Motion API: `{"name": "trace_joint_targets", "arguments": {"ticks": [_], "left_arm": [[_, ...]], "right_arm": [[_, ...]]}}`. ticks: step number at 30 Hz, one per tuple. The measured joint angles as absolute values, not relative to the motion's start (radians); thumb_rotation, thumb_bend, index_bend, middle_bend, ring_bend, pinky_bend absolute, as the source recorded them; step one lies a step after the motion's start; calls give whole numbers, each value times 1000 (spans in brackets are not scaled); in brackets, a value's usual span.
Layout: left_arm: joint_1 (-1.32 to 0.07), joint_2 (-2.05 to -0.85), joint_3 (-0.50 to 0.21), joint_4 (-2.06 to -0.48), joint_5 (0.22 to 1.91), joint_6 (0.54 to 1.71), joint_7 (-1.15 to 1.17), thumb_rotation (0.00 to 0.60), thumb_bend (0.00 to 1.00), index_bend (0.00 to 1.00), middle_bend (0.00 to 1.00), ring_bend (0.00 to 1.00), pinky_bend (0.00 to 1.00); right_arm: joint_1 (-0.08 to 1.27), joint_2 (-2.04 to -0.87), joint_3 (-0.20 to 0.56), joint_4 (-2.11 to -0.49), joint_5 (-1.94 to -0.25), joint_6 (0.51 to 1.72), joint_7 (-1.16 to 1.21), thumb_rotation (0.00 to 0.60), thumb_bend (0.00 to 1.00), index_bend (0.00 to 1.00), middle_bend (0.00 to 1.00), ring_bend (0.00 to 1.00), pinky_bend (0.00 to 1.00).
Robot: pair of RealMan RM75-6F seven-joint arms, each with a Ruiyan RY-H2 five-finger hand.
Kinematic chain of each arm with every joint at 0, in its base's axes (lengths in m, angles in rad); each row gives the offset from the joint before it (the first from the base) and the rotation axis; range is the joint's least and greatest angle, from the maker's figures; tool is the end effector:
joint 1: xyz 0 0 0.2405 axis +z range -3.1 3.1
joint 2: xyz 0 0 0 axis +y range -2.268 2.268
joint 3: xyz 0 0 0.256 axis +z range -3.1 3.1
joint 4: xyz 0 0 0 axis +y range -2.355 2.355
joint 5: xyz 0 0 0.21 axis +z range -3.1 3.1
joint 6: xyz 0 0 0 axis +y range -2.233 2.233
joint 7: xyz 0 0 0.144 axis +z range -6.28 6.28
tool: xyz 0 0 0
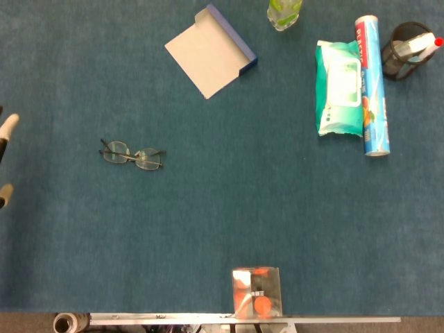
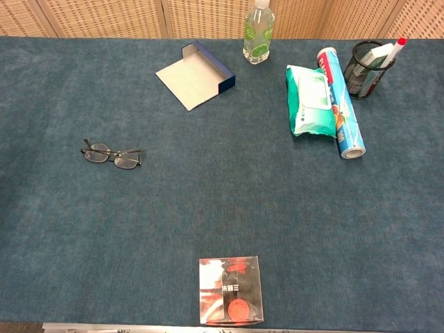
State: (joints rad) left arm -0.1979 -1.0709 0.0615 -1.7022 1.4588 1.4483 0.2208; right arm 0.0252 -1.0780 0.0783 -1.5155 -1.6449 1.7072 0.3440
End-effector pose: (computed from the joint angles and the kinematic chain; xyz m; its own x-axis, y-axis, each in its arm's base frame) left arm -0.2941 0.1893 0.1494 0.5639 0.0943 0.8205 0.8256 -0.0871 -0.5574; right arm -0.3062 -0.1645 0.2039 0.1811 0.1813 0.9666 -0.9641 -0.1615 0.2110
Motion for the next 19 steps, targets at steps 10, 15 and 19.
{"name": "trace_joint_targets", "arguments": {"ticks": [10, 15, 19], "left_arm": [[-136, -1087, 60, -1654, 1505, 1524, 111, 600, 188, 11, 0, 0, 59], [-123, -1099, 43, -1633, 1508, 1533, 99, 600, 188, 11, 0, 0, 58], [-116, -1107, 31, -1620, 1506, 1537, 87, 600, 187, 11, 0, 0, 59]], "right_arm": [[37, -1089, 76, -1514, -1646, 1685, 321, 600, 253, 631, 501, 378, 388], [41, -1090, 77, -1514, -1640, 1676, 321, 600, 253, 631, 500, 378, 388], [45, -1089, 75, -1515, -1642, 1670, 323, 600, 252, 631, 501, 378, 388]]}}
